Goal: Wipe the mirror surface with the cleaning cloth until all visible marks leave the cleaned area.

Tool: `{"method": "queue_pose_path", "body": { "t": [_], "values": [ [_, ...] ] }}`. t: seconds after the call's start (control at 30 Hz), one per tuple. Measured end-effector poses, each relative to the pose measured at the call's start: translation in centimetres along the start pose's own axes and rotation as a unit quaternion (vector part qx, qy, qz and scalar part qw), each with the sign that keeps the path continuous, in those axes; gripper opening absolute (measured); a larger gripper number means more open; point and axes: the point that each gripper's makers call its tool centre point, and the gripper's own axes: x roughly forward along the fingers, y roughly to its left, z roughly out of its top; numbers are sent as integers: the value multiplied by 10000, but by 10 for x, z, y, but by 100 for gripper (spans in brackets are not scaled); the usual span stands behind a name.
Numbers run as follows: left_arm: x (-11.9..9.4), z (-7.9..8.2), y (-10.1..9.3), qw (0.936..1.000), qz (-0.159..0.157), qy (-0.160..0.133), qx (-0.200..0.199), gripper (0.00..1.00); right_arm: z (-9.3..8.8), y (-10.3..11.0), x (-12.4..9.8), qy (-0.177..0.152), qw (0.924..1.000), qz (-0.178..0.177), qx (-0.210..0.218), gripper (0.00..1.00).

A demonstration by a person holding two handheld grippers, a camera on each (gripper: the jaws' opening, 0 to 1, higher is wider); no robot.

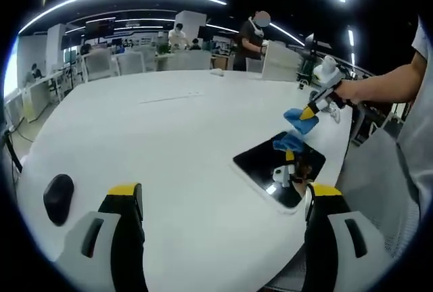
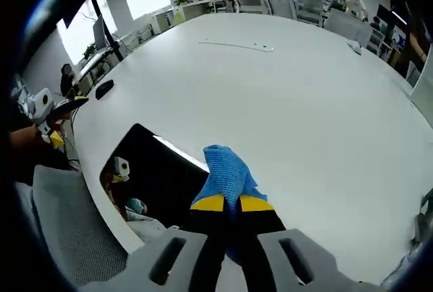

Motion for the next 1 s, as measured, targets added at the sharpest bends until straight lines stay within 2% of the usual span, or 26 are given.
{"method": "queue_pose_path", "body": {
  "t": [0.2,0.5,0.6,0.67,0.77,1.0],
  "values": [
    [3,1,0,10000,-29,-11,10,99,-21,-12,-1,219,9998,-16,43,0],
    [1,1,0,10000,-28,10,14,99,-38,-18,18,339,9990,-121,265,1],
    [-1,2,-2,10000,-9,11,12,99,-41,-22,24,380,9988,-258,191,1],
    [-1,2,-1,10000,4,7,4,99,-45,-24,27,425,9984,-295,209,4],
    [-2,1,2,10000,20,-1,-9,99,-47,-24,28,418,9984,-330,205,12],
    [0,-2,5,10000,23,-13,-39,99,-46,-23,28,292,9988,-379,71,17]
  ]
}}
